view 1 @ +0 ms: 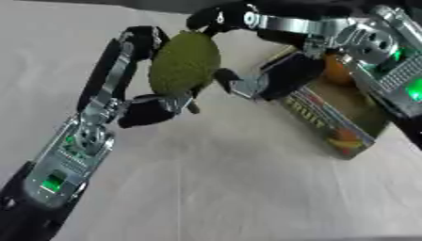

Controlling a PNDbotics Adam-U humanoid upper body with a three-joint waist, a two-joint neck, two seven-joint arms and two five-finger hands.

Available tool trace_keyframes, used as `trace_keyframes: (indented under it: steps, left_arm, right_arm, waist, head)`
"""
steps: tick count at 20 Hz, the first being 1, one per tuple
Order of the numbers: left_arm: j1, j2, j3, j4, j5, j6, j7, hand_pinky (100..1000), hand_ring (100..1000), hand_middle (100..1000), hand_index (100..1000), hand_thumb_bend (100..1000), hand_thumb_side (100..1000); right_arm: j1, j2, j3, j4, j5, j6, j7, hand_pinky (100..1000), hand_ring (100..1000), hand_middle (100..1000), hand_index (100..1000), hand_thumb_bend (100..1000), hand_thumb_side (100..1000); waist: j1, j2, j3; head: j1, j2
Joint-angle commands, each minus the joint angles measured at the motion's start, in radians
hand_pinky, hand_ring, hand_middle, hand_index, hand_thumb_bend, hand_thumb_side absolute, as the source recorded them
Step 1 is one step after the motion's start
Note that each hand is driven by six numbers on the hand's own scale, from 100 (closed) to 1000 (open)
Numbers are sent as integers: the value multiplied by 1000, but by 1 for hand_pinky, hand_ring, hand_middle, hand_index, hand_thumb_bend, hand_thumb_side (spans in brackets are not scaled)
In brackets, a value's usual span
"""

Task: Pick up the objects with one hand, pass them to the other hand, and then place them into the box on the other side of the table.

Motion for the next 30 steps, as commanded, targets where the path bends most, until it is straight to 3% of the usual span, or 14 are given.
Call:
trace_keyframes:
  steps: [1, 8, 16, 19, 25, 30]
  left_arm:
    - [-27, -2, -3, -16, 7, 0, -10, 449, 492, 475, 446, 368, 100]
    - [-40, -9, -20, -23, 11, 2, -38, 448, 492, 475, 445, 380, 100]
    - [-49, -21, -37, -26, 18, 5, -57, 448, 494, 475, 445, 385, 100]
    - [-56, -25, -38, -28, 9, 8, -65, 449, 495, 475, 445, 391, 100]
    - [-53, -24, -29, -21, 2, 16, -42, 447, 495, 475, 459, 387, 100]
    - [-48, -20, -22, -8, -15, 23, -14, 440, 493, 472, 459, 399, 100]
  right_arm:
    - [-20, -6, -3, -9, 23, -9, 25, 992, 938, 1000, 1000, 100, 336]
    - [-34, 12, 12, 18, 84, -27, 29, 985, 936, 1000, 1000, 100, 371]
    - [-39, 32, 4, 39, 184, -3, -79, 968, 918, 988, 1000, 100, 367]
    - [-40, 41, 14, 59, 215, -3, -74, 960, 897, 908, 998, 100, 348]
    - [-36, 46, 18, 85, 207, -9, -67, 939, 804, 674, 795, 100, 299]
    - [-32, 38, 19, 95, 207, -31, -2, 926, 769, 612, 754, 100, 334]
  waist:
    - [2, -13, 2]
    - [-2, -8, 8]
    - [0, -4, 11]
    - [1, -4, 13]
    - [3, -4, 12]
    - [4, -5, 8]
  head:
    - [-3, 0]
    - [-7, -6]
    - [-9, -8]
    - [-14, -10]
    - [-14, -12]
    - [-11, -7]
